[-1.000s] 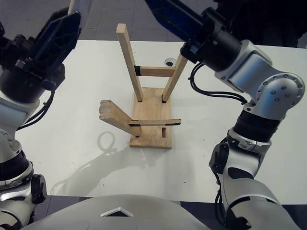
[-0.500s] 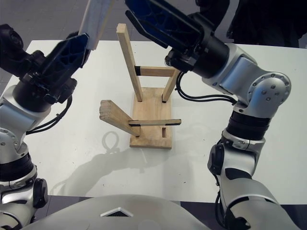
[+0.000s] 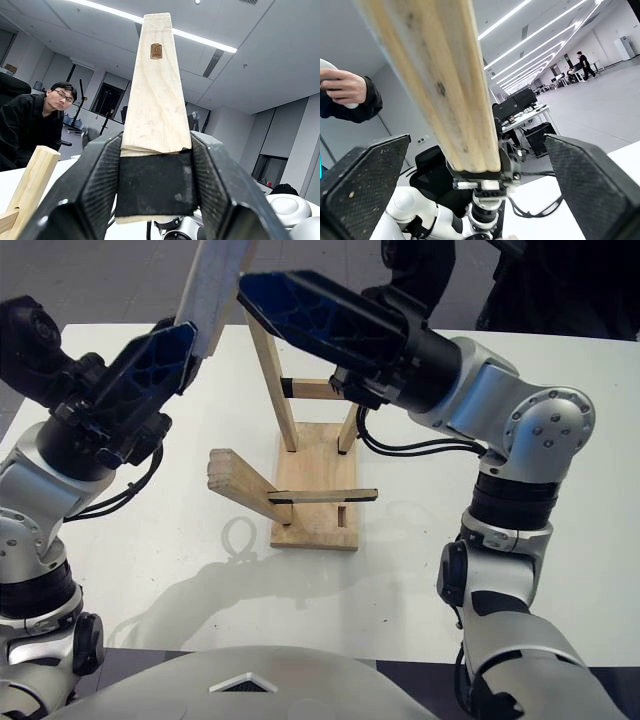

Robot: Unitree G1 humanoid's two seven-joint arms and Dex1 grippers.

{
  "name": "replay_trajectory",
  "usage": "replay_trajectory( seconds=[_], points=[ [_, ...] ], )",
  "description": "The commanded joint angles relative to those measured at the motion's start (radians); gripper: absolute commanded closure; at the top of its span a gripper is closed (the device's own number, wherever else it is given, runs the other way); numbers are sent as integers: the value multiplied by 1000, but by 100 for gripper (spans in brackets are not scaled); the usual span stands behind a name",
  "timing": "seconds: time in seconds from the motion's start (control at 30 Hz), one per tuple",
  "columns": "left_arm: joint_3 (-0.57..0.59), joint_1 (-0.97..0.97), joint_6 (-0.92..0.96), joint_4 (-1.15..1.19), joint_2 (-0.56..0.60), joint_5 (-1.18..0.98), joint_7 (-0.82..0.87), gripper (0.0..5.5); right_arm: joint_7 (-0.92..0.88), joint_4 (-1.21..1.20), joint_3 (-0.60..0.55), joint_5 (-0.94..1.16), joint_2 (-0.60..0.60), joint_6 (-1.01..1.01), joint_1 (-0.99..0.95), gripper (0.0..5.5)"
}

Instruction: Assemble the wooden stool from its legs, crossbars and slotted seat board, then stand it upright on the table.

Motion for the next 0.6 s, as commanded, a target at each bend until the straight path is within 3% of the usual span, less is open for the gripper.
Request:
replay_trajectory(
  seconds=[0.03,0.4,0.6],
  points=[
    [7,0,3,-10,10,-7,10,345,5,35,0,-27,-6,-8,-22,60],
    [4,15,3,-15,9,1,9,345,2,35,-20,50,-4,-1,-26,60],
    [-2,19,1,-21,2,3,7,345,-99,43,-30,93,37,-57,-41,60]
  ],
)
